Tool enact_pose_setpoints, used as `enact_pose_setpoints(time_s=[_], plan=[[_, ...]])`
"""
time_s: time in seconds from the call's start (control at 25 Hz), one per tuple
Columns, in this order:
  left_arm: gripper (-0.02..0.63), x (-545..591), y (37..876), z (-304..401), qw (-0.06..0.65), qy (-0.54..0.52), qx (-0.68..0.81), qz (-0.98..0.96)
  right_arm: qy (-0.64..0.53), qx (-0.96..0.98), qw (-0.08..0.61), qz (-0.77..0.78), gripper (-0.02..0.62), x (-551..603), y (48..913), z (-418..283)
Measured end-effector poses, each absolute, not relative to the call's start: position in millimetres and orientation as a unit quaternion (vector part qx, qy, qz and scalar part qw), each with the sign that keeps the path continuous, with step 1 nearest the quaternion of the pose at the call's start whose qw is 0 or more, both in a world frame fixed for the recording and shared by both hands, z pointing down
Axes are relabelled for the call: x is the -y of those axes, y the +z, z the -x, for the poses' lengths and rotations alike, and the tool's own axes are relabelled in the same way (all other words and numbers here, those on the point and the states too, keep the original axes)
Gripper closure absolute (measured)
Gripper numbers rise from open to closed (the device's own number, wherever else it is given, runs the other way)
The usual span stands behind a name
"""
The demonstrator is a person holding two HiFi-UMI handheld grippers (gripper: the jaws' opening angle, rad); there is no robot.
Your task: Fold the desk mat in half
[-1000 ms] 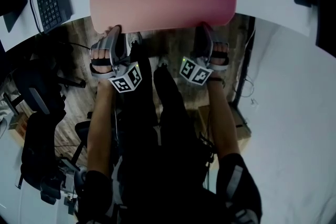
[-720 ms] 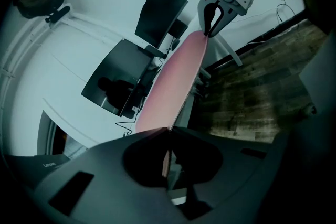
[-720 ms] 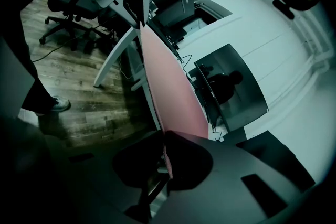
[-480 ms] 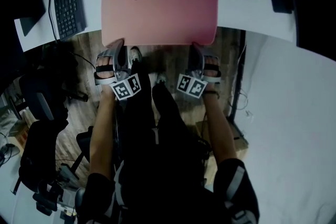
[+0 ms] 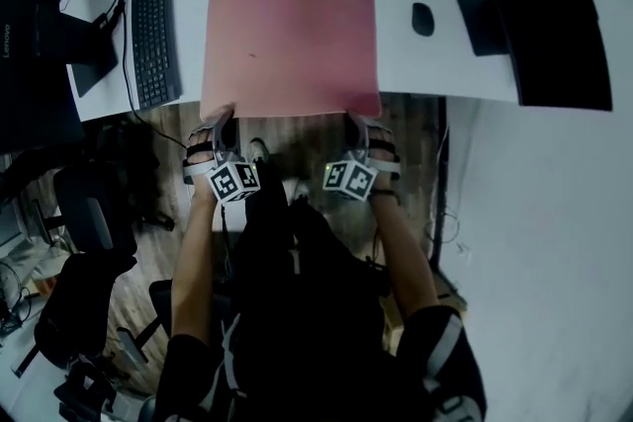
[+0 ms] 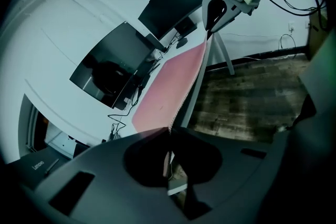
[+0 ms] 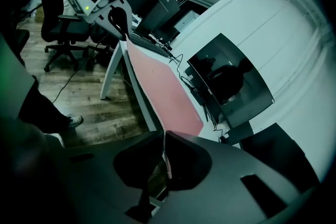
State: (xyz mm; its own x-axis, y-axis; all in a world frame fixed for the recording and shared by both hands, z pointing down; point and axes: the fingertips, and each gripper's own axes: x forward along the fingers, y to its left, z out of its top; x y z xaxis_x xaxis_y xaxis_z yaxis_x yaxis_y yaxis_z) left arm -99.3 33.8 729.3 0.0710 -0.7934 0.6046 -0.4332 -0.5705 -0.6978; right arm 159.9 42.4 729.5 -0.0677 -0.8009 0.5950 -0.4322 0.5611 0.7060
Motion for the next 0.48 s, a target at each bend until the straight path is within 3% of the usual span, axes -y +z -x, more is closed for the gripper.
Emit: enact_pose_setpoints(time_s=[0.48], plan=[[0.584,-9.2,687.3,97.6,0.125,-0.522,-0.408,0.738,-0.121,0.727,0.528,-0.422,0.577,-18.0,688.1,-161.6]])
